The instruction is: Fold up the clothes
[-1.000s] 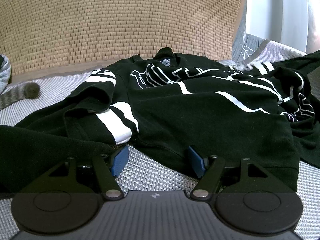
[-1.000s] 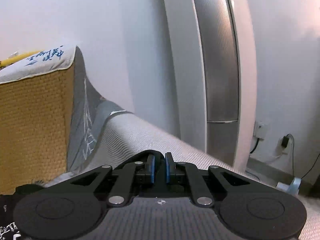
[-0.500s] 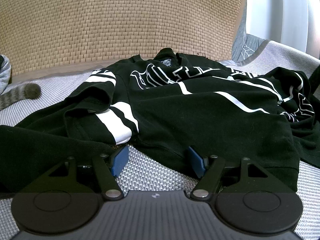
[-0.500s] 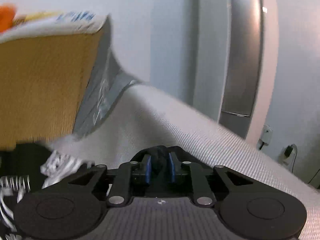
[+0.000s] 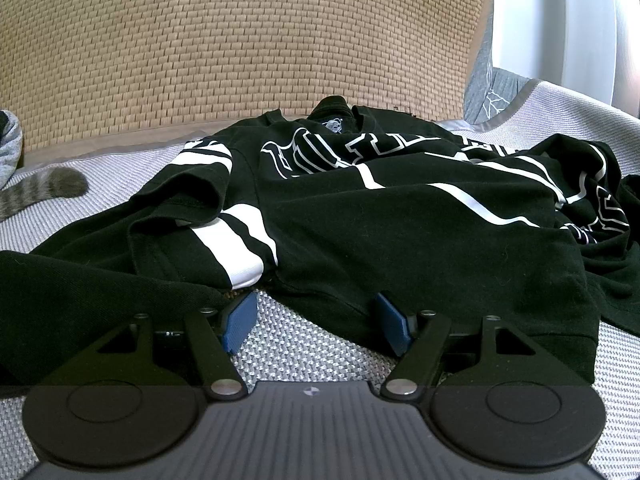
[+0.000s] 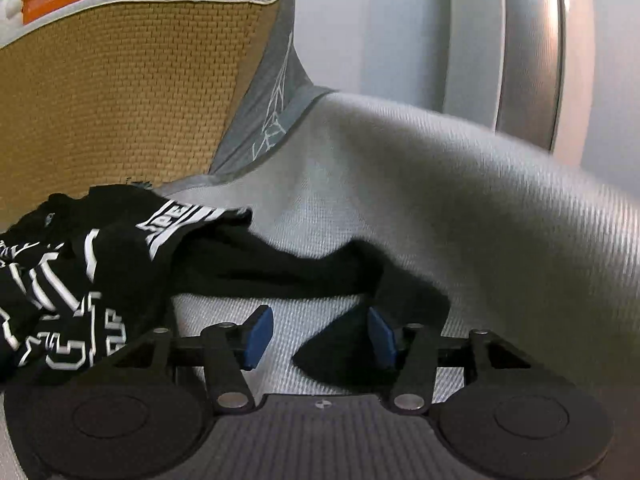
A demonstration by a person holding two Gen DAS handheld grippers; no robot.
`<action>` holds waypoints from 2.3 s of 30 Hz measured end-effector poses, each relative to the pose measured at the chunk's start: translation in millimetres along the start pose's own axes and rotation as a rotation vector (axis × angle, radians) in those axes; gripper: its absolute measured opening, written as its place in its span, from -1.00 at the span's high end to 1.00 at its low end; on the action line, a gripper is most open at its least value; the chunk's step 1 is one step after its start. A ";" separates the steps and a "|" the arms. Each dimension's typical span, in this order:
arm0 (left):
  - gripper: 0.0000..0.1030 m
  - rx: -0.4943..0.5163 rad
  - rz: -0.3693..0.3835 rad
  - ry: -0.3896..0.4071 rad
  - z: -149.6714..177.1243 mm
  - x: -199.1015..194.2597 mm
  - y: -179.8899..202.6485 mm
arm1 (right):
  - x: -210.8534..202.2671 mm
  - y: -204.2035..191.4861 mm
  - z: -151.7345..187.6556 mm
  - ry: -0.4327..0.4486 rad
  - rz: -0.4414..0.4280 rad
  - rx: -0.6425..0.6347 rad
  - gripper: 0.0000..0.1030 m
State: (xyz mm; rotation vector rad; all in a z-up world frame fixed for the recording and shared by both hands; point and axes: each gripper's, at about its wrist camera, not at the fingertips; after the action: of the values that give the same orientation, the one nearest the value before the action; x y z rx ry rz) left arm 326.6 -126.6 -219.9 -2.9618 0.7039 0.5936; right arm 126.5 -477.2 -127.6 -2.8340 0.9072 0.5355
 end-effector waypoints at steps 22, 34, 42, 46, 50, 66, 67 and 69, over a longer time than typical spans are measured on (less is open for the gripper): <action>-0.36 0.004 -0.008 -0.007 -0.7 -0.5 3.0 | 25.4 -14.0 40.5 0.009 -0.073 -0.021 -0.34; -0.39 0.007 -0.010 -0.030 -4.2 0.6 3.1 | 35.7 -17.1 44.3 0.008 -0.073 -0.066 -0.44; -0.50 0.041 -0.056 -0.067 -8.5 1.3 11.1 | 39.7 -20.7 43.6 0.003 -0.066 -0.091 -0.47; -0.50 0.078 -0.075 -0.075 -11.4 -5.5 27.2 | 41.1 -21.5 43.8 0.003 -0.066 -0.096 -0.49; -0.51 0.186 0.079 -0.057 -11.7 -20.9 60.9 | 40.7 -22.2 44.6 0.005 -0.067 -0.097 -0.50; -0.78 0.242 0.249 -0.109 -11.7 -36.3 116.5 | 40.2 -24.6 46.0 0.011 -0.074 -0.097 -0.52; -0.78 0.261 0.233 -0.127 -8.8 -34.2 119.2 | 40.0 -24.3 46.0 0.012 -0.076 -0.094 -0.52; -0.82 0.271 0.208 -0.133 -4.4 -30.7 122.2 | 39.9 -24.0 46.3 0.013 -0.078 -0.092 -0.52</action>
State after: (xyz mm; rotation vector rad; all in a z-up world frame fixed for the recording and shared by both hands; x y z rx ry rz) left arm 249.0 -223.5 -198.4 -2.5956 0.9981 0.6420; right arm 157.1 -469.2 -185.2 -2.9443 0.7896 0.5639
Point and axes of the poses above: each gripper's, at about its wrist camera, not at the fingertips, and x roughly the way its jaws point, y to its right, z to its underside, and after that the axes turned 10 degrees about y, right-handed
